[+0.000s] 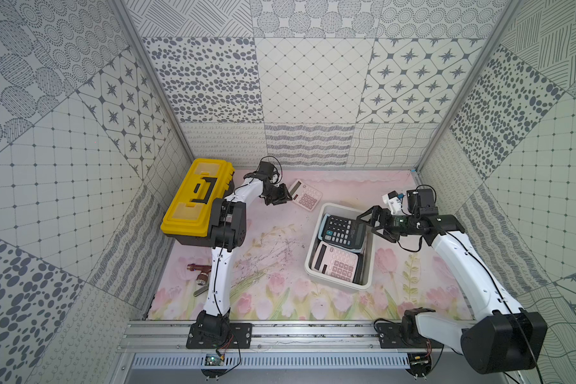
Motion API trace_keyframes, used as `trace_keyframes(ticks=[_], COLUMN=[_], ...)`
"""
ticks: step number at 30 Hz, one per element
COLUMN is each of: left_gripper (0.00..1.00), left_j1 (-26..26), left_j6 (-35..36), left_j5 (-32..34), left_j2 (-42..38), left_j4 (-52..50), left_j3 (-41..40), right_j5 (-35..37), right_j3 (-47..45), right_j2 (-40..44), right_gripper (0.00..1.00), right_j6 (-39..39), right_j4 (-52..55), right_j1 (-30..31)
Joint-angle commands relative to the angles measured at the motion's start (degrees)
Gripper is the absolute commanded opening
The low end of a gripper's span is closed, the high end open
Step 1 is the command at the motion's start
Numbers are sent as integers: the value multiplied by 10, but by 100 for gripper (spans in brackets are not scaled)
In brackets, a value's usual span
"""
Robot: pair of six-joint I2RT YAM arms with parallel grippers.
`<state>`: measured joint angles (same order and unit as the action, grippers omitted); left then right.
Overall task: Put the calculator in the storage box
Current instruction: Pick up the calculator from the center of the board.
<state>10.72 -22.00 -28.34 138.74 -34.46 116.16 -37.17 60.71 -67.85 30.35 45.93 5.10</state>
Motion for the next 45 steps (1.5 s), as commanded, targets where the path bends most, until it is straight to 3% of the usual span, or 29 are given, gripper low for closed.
trace_keyframes(ticks=[1,3,6,13,21,33,40,45], left_gripper=[44,42,26,0,0,0,0,0], left_j1=[-1,-1,-2,-1,-2,0,12,41], left_j6=[23,24,23,35,57,84,142,188], left_j5=[-20,-31,-38,-10,82,207,155,98], left_j2=[20,29,30,-8,-138,-344,-470,-508], left_j4=[14,10,15,9,0,-69,-80,-85], left_j3=[40,54,53,23,-48,-128,-185,-207], right_j5=[-11,-11,-12,-18,-12,-51,-40,-50], right_j3=[-10,-14,-17,-14,-4,16,92,140], right_j2=[10,16,20,23,28,31,-2,-30], right_gripper=[97,97,97,97,97,97,97,97], right_j6=[4,5,7,12,39,85,-9,-93], right_j4=[-20,-21,-21,-20,-37,-163,-140,-120], right_j1=[-2,-1,-2,-1,-1,6,45,64])
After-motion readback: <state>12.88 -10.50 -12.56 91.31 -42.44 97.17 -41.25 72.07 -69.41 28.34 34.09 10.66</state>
